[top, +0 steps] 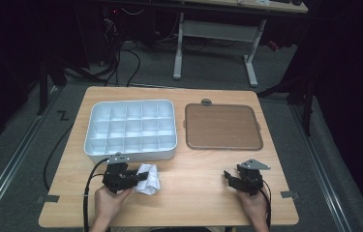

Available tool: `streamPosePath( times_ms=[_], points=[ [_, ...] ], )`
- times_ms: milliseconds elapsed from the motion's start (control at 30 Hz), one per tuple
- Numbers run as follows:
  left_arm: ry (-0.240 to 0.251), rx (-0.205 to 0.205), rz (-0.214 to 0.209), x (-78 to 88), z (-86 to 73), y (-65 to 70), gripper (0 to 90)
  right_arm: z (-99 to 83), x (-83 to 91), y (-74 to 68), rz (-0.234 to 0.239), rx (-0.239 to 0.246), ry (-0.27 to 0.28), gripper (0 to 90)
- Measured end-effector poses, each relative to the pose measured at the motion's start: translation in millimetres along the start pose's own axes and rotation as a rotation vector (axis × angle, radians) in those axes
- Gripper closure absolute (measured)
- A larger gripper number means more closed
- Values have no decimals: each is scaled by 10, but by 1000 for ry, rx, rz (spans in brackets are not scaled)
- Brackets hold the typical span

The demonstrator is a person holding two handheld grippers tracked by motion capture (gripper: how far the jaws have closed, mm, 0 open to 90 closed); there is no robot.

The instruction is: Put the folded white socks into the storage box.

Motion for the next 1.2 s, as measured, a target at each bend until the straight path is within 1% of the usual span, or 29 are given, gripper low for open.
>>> streamPosePath(
  times_ms=[167, 200, 333, 400, 467, 533, 667, 833, 1200],
  points=[
    [3, 1, 0, 35, 29, 1, 722, 0, 0, 0, 0, 0, 0, 386],
    [8, 7, 2, 40, 40, 2, 722, 0, 0, 0, 1, -1, 0, 386],
    [10, -2, 2, 78, 73, 1, 722, 0, 0, 0, 1, -1, 0, 385],
    [16, 3, 1, 94, 95, 10, 722, 0, 0, 0, 0, 0, 0, 386],
    [17, -4, 0, 106, 112, 14, 722, 0, 0, 0, 0, 0, 0, 386],
    [20, 5, -3, 116, 128, 20, 722, 0, 0, 0, 0, 0, 0, 386],
    [20, -2, -3, 132, 145, 19, 722, 0, 0, 0, 1, -1, 0, 386],
    [26, 6, -10, 158, 187, 28, 722, 0, 0, 0, 1, -1, 0, 386],
    [37, -1, -15, 223, 300, 42, 722, -1, 1, 0, 1, -3, -1, 385]
  ],
)
Point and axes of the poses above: each handheld gripper's, and its own axes: x roughly backward along the jaws, z roughly out of its top, y roughly to its right, the point moved 6 cm from there along -x, roughly forward along the jaws, and after that the axes turned 11 degrees about -x, right-handed, at the moved point
